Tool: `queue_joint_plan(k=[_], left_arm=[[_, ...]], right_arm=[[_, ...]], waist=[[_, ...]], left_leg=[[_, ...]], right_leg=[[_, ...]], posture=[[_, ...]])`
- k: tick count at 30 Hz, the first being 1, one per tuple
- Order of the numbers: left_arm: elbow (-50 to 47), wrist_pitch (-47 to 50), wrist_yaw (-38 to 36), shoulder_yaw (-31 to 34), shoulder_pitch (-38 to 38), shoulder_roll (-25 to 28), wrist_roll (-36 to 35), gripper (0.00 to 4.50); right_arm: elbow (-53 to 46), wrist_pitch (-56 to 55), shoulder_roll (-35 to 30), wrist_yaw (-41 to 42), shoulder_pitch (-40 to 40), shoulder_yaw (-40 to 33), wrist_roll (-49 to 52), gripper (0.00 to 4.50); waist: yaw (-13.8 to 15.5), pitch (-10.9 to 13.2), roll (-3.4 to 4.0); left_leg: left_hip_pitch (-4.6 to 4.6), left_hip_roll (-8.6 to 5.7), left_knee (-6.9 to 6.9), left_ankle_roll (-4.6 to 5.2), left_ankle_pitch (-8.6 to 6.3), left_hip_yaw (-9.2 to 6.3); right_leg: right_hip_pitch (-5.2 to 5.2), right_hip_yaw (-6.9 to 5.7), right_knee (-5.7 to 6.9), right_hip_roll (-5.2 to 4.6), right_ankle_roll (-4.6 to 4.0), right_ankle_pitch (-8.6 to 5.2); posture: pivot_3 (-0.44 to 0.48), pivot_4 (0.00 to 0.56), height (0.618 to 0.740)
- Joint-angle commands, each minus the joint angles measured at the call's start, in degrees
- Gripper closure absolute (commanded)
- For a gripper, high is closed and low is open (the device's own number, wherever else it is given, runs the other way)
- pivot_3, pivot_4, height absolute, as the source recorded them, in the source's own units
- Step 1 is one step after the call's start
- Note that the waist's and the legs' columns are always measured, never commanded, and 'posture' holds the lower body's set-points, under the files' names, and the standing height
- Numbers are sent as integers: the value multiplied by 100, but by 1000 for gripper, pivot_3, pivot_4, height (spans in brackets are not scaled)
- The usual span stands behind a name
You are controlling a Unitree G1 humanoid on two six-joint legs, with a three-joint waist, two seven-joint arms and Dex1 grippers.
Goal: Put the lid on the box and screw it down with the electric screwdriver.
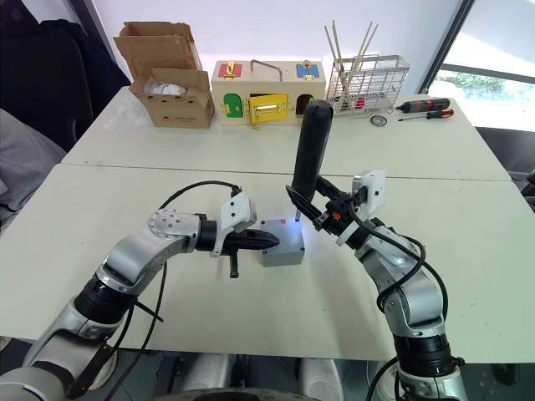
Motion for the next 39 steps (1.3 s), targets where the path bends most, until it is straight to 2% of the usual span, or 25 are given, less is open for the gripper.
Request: queue_joint_plan(k=[1, 11, 14, 16, 17, 19, 22, 25, 27, 28, 30, 32, 35, 37, 39], left_arm=[[-51, 15, 15, -85, 78, -9, 47, 4500], [0, -5, 50, -29, 93, -87, 26, 4500], [-102, 47, 18, 153, 92, -43, -98, 4500], [-157, 59, -13, 283, 100, -8, -190, 4500], [-199, 21, -45, 316, 114, 43, -201, 4500], [-310, -118, -149, 325, 142, 213, -161, 4500], [-400, -91, -119, 560, 80, 260, -306, 4500], [-414, 78, 43, 1116, -281, 84, -708, 4500], [-460, 145, 114, 1257, -438, -3, -837, 4500], [-532, 198, 112, 1250, -464, -21, -893, 4500], [-848, 273, -39, 1099, -407, 94, -989, 4500], [-1308, 264, -285, 825, -260, 338, -996, 4500], [-1791, 229, -523, 623, -83, 564, -1128, 4500], [-1866, 195, -450, 509, -104, 518, -1094, 4500], [-1917, 180, -352, 400, -137, 439, -1038, 4500]], right_arm=[[365, 335, -85, -6, 337, 250, -206, 2709], [-132, 435, -288, -205, 60, -102, -91, 2709], [-794, 1005, -565, -449, -514, -657, 545, 2709], [-1089, 1429, -766, -649, -1009, -1091, 1135, 2709], [-1132, 1620, -858, -793, -1281, -1392, 1526, 2709], [-1119, 2040, -1128, -930, -1683, -1890, 2335, 2709], [-1000, 2548, -1499, -1130, -2099, -2300, 3162, 2709], [-487, 3158, -1809, -1774, -2668, -2597, 4030, 2709], [-41, 3581, -2059, -2291, -2941, -2710, 4352, 2709], [222, 3802, -2244, -2476, -3056, -2741, 4419, 2709], [782, 4071, -2879, -2554, -3253, -2634, 3899, 2709], [1417, 4471, -3732, -2402, -3368, -2369, 3370, 2709], [2339, 5294, -4998, -1673, -3231, -1713, 2913, 2709], [2804, 5290, -5405, -1143, -2974, -1387, 2534, 2709], [3295, 5695, -5520, -841, -2820, -1244, 2414, 2709]], waist=[[-1, 0, 0], [5, 8, 12], [9, 35, 38], [15, 60, 61], [19, 75, 70], [19, 94, 77], [15, 97, 81], [2, 138, 79], [5, 171, 66], [8, 174, 67], [32, 176, 66], [49, 183, 70], [132, 194, 83], [142, 196, 81], [132, 197, 81]], left_leg=[[0, 0, -1, -1, -1, 0], [-8, -1, -12, -2, -1, 0], [-20, -3, -12, -1, 0, 1], [-71, -6, -8, 9, 12, 4], [-116, -6, 9, 9, 19, 4], [-151, -9, 13, 8, 23, 4], [-208, -9, 9, 3, 28, 2], [-210, -6, 2, 4, 28, 3], [-216, -6, 12, 7, 29, 6], [-216, -6, 19, 7, 29, 6], [-215, -10, 29, 12, 31, 8], [-216, -16, 31, 20, 28, 13], [-223, -24, 29, 37, 19, 26], [-227, -24, 28, 40, 17, 28], [-227, -24, 30, 45, 14, 31]], right_leg=[[0, 0, -1, 0, 0, 0], [-11, 1, -9, -3, -1, -1], [-19, 0, -9, -6, -1, 0], [-53, -1, -5, -12, -5, 4], [-102, -3, 12, -13, -4, 6], [-132, -5, 15, -13, -2, 8], [-195, -16, 24, -9, 20, 20], [-196, -23, 19, -4, 22, 20], [-195, -23, 21, -4, 23, 20], [-194, -23, 23, -3, 21, 20], [-184, -24, 24, -6, 19, 18], [-183, -23, 23, -10, 18, 18], [-186, -18, 6, -11, 6, 11], [-186, -18, -2, -8, 4, 10], [-186, -17, -4, 1, 21, 18]], posture=[[0, 150, 731], [0, 150, 731], [0, 150, 731], [0, 150, 731], [0, 150, 731], [0, 150, 731], [0, 150, 731], [0, 150, 731], [0, 150, 731], [0, 150, 731], [0, 150, 731], [0, 150, 731], [0, 150, 731], [0, 150, 731], [0, 150, 731]])
